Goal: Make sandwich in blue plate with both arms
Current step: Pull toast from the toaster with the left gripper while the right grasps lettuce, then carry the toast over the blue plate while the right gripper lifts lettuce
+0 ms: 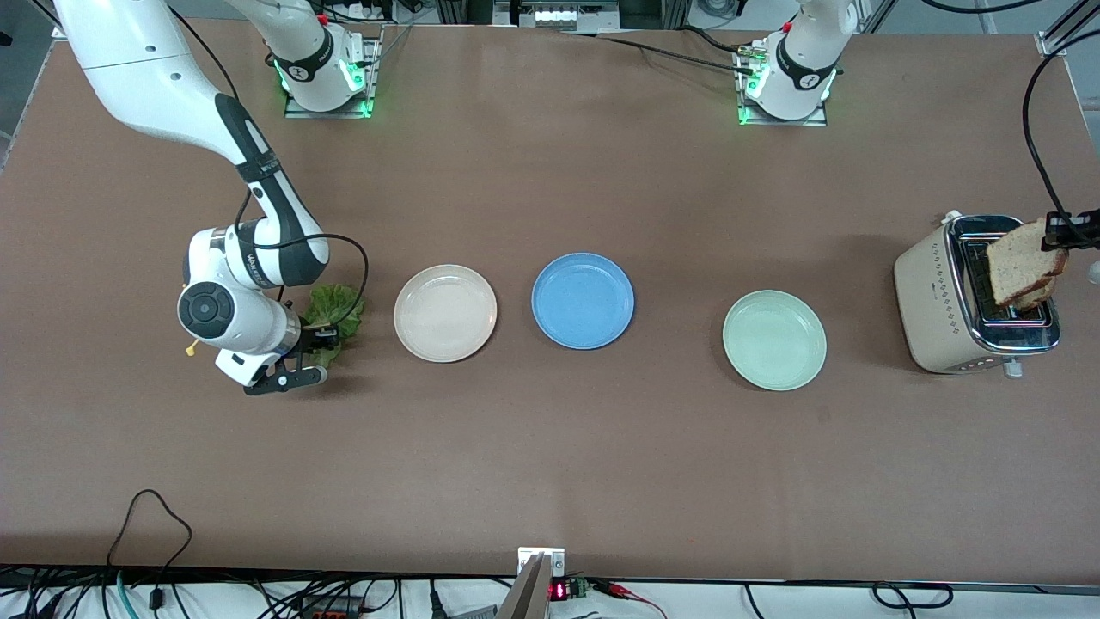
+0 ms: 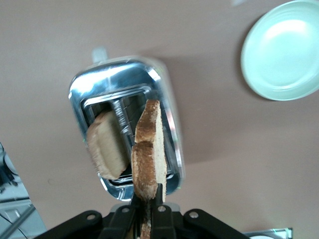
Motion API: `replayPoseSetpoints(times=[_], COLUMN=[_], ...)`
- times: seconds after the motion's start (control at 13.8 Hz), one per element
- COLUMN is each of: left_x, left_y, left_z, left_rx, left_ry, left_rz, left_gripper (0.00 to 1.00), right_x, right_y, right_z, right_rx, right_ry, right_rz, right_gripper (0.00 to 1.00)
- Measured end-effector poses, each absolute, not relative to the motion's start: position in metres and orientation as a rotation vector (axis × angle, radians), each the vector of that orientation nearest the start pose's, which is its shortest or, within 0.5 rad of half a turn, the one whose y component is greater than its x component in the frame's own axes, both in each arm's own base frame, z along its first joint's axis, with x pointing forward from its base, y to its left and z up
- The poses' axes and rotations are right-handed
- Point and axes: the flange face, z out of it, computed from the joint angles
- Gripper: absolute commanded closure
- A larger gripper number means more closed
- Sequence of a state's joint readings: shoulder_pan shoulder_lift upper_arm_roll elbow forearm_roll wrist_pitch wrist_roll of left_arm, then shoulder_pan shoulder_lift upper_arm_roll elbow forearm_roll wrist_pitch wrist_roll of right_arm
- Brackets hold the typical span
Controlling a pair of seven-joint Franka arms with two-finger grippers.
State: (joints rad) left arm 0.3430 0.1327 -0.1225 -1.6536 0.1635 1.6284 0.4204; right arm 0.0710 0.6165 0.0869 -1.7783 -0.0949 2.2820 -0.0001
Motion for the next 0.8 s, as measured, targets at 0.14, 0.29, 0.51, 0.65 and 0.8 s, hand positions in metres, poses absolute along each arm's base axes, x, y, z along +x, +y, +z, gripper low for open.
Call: replayPoseSetpoints(times=[0.14, 0.29, 0.51, 0.65, 0.8], left_x=[0.58, 0.586, 0.586, 0.585, 0.58], left_y=[0.091, 0.029, -0.052, -0.097, -0.141], left_z=[0.527, 0.523, 0.502, 0.484, 0.468], left_rx=[-3.003, -2.985, -3.015, -3.07, -3.198], left_ry=[0.484, 0.626, 0.658, 0.663, 0.68], left_rz=[0.272, 0.286, 0.357, 0.407, 0.488], left_gripper=[0.99, 0.99, 0.99, 0.99, 0.99], right_x=[0.64, 0.64, 0.641, 0.646, 0.649], right_y=[0.095, 0.095, 0.094, 0.094, 0.094], right_z=[0.202, 0.202, 0.204, 0.219, 0.246], right_rx=[-3.146, -3.146, -3.147, -3.149, -3.153], right_ry=[-0.332, -0.331, -0.329, -0.328, -0.341], right_rz=[0.171, 0.17, 0.161, 0.12, 0.085], right_gripper=[1.0, 1.0, 1.0, 1.0, 1.0])
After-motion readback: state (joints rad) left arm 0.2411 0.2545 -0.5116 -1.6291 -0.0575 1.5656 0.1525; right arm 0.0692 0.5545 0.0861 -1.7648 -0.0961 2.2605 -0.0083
